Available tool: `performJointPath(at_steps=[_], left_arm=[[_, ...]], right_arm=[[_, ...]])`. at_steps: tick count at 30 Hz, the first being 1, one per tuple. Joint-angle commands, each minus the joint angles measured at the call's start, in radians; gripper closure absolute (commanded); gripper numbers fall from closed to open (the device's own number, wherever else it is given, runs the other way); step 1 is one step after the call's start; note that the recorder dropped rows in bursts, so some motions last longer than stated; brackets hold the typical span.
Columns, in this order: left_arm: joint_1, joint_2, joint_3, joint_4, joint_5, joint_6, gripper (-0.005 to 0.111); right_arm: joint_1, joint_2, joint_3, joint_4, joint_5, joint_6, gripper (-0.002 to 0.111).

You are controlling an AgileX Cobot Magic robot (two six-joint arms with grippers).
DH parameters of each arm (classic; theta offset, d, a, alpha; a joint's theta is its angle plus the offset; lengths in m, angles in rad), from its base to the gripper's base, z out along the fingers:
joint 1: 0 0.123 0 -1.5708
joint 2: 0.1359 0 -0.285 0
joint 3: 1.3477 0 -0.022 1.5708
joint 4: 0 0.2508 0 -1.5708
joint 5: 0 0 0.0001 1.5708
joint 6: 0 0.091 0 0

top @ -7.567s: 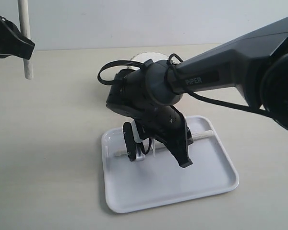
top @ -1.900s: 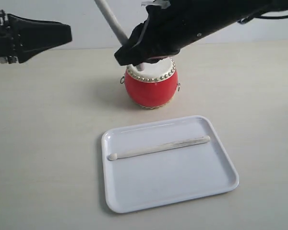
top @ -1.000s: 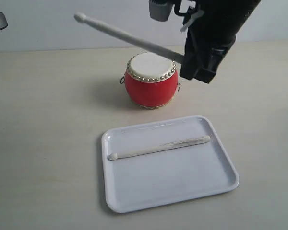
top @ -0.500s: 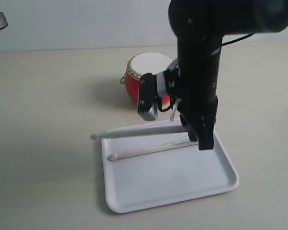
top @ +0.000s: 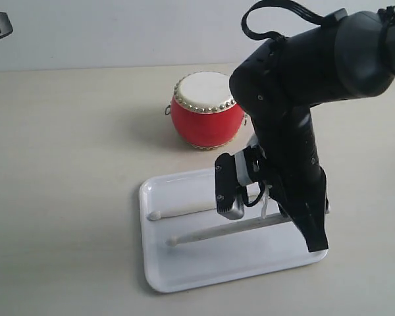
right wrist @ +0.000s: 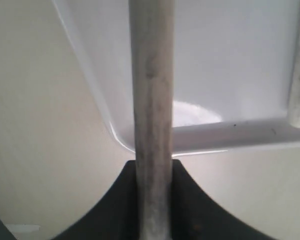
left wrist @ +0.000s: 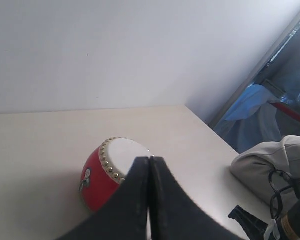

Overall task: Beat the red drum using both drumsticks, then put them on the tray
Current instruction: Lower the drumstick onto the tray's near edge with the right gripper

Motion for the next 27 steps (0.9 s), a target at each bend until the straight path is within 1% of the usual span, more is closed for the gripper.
performJointPath(at_steps=[1, 7, 15, 18, 22, 27], left_arm=[[0.003, -0.008, 0.002, -0.012, 0.015, -0.001, 0.107], [0.003, -0.008, 0.002, -0.012, 0.02, 0.01, 0.107], [0.003, -0.008, 0.002, -0.012, 0.05, 0.01, 0.107], [0.003, -0.008, 0.002, -0.011, 0.05, 0.014, 0.107], [0.003, -0.008, 0.002, -0.007, 0.05, 0.014, 0.107], [0.003, -0.008, 0.002, -0.007, 0.05, 0.014, 0.107]], right_arm=[[0.029, 0.011, 0.004, -0.006, -0.016, 0.005, 0.108], [0.081, 0.043, 0.004, -0.015, -0.057, -0.001, 0.108], [0.081, 0.056, 0.004, -0.04, -0.123, 0.014, 0.108], [0.081, 0.056, 0.004, -0.038, -0.148, 0.016, 0.107], [0.081, 0.056, 0.004, -0.029, -0.15, 0.016, 0.102], [0.081, 0.056, 0.004, 0.01, -0.15, 0.016, 0.102]])
